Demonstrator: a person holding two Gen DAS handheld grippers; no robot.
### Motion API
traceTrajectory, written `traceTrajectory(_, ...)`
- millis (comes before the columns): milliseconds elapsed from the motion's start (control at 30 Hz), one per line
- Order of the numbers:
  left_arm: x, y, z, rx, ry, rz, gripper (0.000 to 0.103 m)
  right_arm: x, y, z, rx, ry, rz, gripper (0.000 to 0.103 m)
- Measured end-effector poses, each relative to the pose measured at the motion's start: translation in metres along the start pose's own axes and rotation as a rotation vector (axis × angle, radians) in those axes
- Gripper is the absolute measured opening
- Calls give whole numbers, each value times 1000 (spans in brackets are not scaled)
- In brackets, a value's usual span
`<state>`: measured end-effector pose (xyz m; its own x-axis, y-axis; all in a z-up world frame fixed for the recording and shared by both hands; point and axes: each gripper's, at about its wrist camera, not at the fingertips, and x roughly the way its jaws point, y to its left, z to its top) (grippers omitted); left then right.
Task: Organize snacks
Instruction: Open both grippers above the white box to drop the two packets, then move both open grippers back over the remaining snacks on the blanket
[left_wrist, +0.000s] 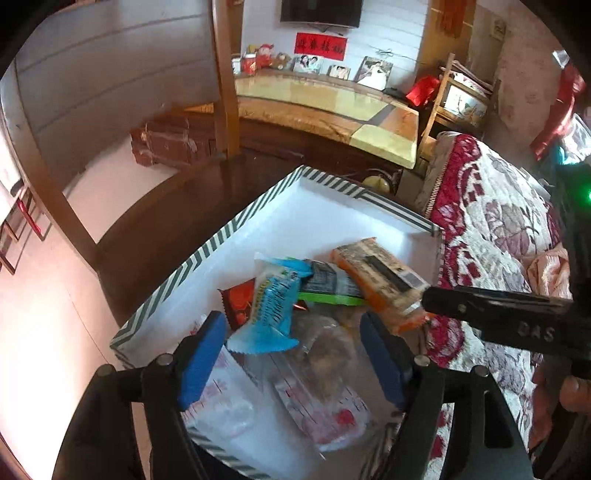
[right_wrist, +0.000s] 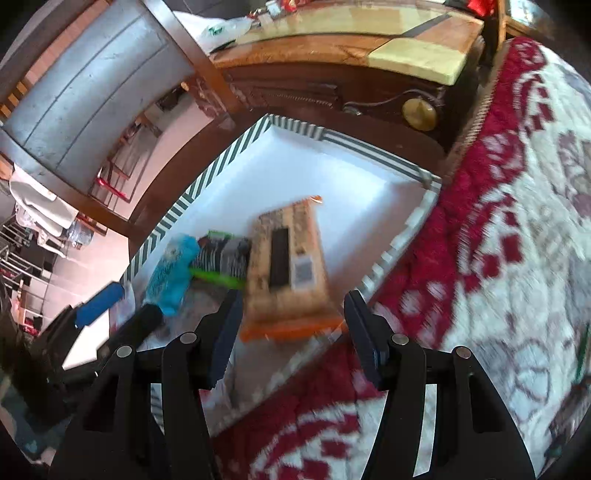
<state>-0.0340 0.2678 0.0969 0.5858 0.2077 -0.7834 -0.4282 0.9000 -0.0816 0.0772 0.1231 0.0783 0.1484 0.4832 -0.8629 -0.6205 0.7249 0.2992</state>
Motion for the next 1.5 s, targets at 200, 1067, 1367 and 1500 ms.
traceTrajectory(200,-13,-28,-11,32,-3,-43,80,-32,-24,-38,34,-40,-27,57)
traceTrajectory(1067,-24,-197,-44,325,36,-204,80,-142,-185,-170,335,-141,-202,57)
traceTrajectory(1367,-15,-232,-56,387,65,-223,80,-156,-221,-191,412,-164,-223,57)
traceTrajectory(1500,-9,-245,-60,408,87,-239,80,-157,-233,-197,433,-163,-222,57)
